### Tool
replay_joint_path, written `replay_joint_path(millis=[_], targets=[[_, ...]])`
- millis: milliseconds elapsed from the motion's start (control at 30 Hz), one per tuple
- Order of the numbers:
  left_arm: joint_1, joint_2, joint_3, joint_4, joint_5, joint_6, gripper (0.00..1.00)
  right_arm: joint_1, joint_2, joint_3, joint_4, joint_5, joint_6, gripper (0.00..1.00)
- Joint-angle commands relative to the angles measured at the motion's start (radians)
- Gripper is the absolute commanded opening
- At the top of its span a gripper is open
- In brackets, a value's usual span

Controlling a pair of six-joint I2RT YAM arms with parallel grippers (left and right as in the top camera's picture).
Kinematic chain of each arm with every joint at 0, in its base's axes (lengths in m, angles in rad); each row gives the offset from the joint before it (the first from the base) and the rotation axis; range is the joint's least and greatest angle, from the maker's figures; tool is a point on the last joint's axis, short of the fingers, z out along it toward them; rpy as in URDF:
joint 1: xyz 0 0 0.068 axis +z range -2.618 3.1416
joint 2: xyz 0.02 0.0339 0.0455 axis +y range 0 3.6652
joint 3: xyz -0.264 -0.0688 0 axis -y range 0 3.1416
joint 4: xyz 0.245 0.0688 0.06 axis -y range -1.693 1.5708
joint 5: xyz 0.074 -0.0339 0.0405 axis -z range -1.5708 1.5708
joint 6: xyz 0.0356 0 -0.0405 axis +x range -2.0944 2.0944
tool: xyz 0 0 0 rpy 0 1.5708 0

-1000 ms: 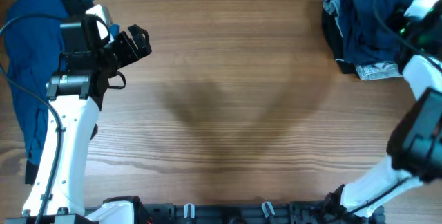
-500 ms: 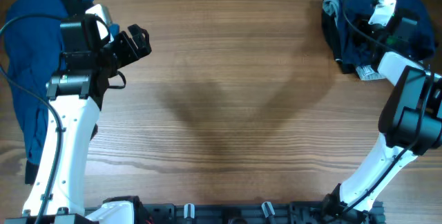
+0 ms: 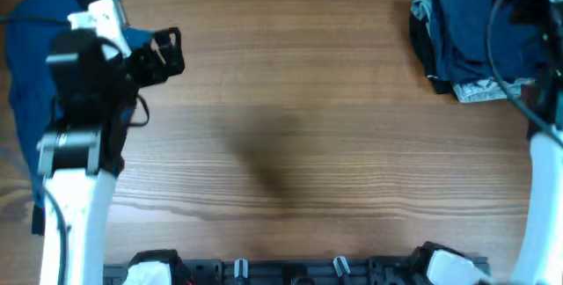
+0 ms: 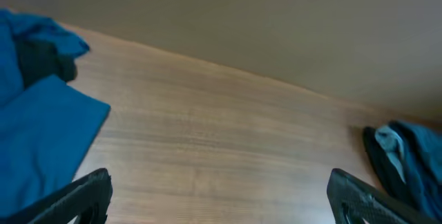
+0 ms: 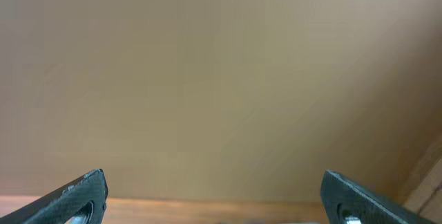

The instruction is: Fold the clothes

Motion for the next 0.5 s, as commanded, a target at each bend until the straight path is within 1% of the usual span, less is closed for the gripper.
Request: replay_joint_path(millis=[0, 67, 133, 167, 267, 467], targets=[[-0.005, -0.119, 0.008, -0.041, 0.012, 0.106, 1.0, 0.001, -0.122, 0.002, -0.036, -0.009, 0.004, 1.0], [-0.005, -0.195, 0.008, -0.065, 0.012, 0.106, 1.0, 0.001, -0.182, 0.002, -0.083, -0.031, 0.004, 1.0], [-0.005, -0.237, 0.008, -0.092, 0.012, 0.106, 1.0, 0.001, -0.202, 0.002, -0.132, -0.031, 0.003, 1.0], [-0.005, -0.264, 0.007, -0.128, 0.012, 0.106, 1.0, 0.001, -0.202, 0.002, -0.222, -0.031, 0.003, 0.99], [-0.005, -0.273, 0.008, -0.159, 0.012, 0.106, 1.0, 0.001, -0.182, 0.002, -0.338, -0.031, 0.0, 1.0], [-0.005, -0.264, 0.007, -0.16, 0.012, 0.105, 1.0, 0.001, -0.093, 0.002, -0.357, -0.031, 0.003, 1.0]])
